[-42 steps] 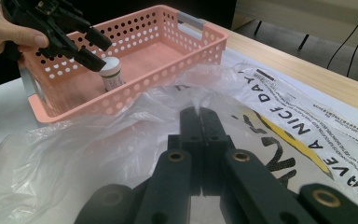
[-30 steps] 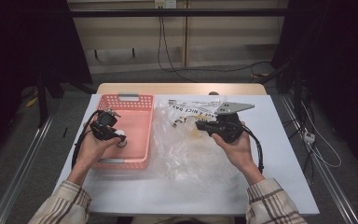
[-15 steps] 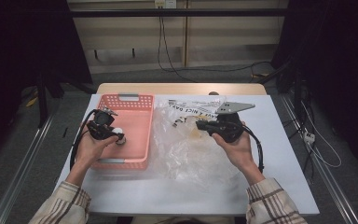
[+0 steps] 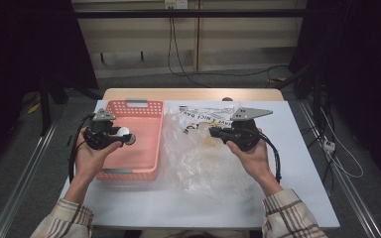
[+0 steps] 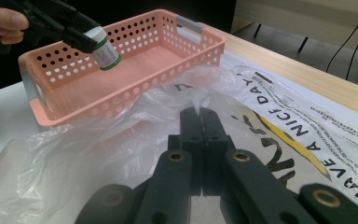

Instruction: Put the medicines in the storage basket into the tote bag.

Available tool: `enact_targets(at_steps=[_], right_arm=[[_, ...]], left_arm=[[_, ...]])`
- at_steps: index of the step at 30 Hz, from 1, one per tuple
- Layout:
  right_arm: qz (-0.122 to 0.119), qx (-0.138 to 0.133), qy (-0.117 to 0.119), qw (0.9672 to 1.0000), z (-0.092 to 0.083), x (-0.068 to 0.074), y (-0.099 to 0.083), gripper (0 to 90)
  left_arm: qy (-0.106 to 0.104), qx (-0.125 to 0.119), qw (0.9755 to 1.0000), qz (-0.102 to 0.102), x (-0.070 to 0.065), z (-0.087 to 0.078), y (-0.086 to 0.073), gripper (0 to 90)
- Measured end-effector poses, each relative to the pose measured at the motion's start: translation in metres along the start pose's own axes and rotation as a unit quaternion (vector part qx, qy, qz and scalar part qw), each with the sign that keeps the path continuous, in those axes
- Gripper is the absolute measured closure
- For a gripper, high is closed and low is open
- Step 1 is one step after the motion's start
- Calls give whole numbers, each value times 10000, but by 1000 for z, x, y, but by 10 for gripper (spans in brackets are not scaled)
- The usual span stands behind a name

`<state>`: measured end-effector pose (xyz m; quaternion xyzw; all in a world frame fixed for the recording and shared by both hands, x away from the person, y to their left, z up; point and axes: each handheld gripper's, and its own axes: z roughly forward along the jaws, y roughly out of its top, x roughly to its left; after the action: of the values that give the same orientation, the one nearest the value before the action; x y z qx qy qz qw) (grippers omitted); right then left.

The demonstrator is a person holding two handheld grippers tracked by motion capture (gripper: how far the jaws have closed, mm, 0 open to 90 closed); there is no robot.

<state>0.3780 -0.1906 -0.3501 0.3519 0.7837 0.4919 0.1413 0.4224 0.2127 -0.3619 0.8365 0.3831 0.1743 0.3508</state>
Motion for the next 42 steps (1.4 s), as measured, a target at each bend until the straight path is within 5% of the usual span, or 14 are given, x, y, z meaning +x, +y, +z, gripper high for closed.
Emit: enact_targets(at_steps=[16,31,42], right_arm=[[1,-5,16,10000,1,1,0,900],[-15,5,14,10000,2,1,0,900],[-17,-51,41,10000,1,1,1,900]], left_arm=[[-526,-545,9970,157,-23,-10,6,512],[-1005,-1058,9892,129,-52,-25,15,511],[-1280,-1098,9850,354,-73,-30,22,512]])
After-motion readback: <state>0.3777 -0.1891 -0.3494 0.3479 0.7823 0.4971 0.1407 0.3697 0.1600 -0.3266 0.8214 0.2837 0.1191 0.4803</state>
